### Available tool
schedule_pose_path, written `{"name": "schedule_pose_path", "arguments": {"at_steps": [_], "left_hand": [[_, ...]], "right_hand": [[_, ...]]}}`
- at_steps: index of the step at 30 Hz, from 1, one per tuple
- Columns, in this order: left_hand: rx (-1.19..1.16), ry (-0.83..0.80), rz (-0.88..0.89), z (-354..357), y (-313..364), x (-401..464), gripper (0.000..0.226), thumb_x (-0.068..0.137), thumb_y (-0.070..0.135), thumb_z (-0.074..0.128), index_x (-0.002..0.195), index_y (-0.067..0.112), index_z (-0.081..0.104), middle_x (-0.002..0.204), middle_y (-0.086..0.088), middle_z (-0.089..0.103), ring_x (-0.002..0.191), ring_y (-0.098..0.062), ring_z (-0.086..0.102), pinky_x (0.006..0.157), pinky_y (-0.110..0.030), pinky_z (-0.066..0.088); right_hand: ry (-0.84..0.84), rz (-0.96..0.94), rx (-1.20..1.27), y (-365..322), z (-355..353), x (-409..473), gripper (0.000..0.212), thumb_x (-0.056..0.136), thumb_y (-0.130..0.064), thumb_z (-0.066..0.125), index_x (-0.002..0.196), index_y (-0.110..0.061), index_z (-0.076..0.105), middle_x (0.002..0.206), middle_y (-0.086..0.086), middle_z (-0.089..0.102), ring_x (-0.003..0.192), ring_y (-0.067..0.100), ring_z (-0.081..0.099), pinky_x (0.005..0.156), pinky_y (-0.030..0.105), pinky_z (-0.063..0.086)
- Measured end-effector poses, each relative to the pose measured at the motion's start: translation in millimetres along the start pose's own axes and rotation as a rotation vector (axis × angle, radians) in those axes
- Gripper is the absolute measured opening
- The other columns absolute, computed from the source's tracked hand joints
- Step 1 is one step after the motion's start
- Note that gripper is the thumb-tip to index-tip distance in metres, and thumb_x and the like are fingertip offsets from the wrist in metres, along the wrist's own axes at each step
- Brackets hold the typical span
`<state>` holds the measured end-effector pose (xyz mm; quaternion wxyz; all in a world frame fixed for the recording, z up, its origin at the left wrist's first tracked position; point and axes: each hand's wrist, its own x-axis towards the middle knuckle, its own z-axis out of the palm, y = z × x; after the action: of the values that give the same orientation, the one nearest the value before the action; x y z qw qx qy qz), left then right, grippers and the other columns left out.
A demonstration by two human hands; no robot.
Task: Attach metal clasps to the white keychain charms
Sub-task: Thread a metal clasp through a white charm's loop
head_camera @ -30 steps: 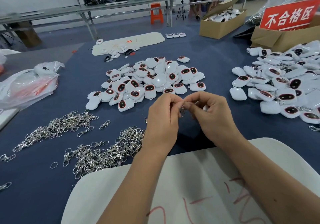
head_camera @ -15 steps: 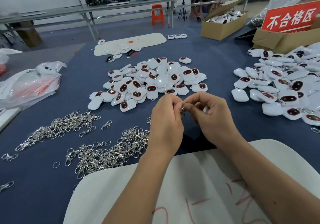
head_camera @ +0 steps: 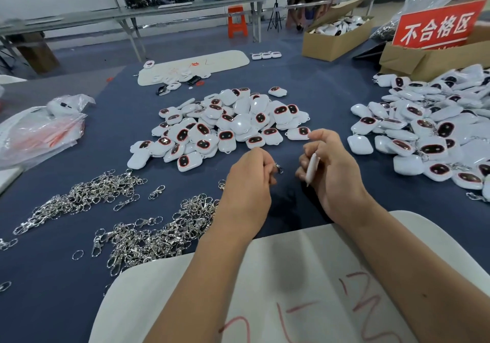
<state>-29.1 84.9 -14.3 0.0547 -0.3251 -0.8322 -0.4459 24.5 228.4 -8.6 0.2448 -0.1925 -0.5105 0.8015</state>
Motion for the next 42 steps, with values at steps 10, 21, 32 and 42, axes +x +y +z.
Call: {"name": "schedule_pose_path", "arguments": {"at_steps": [10,21,32,42], "left_hand": [[-0.047,-0.056,-0.013,-1,1,0,0.019,0.101,0.006,0.049,0.088,0.015,0.058,0.079,0.002,0.063,0.074,-0.013,0.059,0.067,-0.027,0.048],[-0.175,-0.009,-0.035,-4,-2,1,0.018,0.101,0.004,0.052,0.087,0.011,0.062,0.071,-0.002,0.066,0.064,-0.007,0.06,0.061,-0.012,0.045],[-0.263,0.091,0.0,-3,6,1,0.018,0.1,0.003,0.053,0.089,0.012,0.063,0.071,0.006,0.065,0.066,-0.005,0.061,0.064,-0.012,0.045],[-0.031,0.039,-0.021,-7,-5,-1,0.021,0.095,0.007,0.042,0.083,0.021,0.052,0.081,0.008,0.061,0.074,-0.012,0.06,0.069,-0.037,0.053]], "right_hand": [[-0.195,-0.236,-0.594,4,-1,-9,0.035,0.075,-0.011,0.047,0.083,-0.024,0.078,0.059,0.008,0.057,0.055,0.014,0.046,0.055,0.026,0.039],[-0.195,-0.813,-1.071,1,-6,-9,0.014,0.088,-0.002,0.078,0.088,-0.015,0.079,0.078,-0.009,0.07,0.067,-0.004,0.054,0.065,0.019,0.043],[-0.211,-0.552,-0.687,4,-3,-15,0.016,0.096,-0.004,0.072,0.085,-0.014,0.075,0.064,-0.016,0.064,0.051,0.008,0.044,0.055,0.015,0.036],[-0.139,-0.417,-1.281,-12,-17,-5,0.054,0.1,-0.06,0.038,0.075,-0.017,0.061,0.076,-0.001,0.059,0.083,0.024,0.054,0.073,0.042,0.043]]}}
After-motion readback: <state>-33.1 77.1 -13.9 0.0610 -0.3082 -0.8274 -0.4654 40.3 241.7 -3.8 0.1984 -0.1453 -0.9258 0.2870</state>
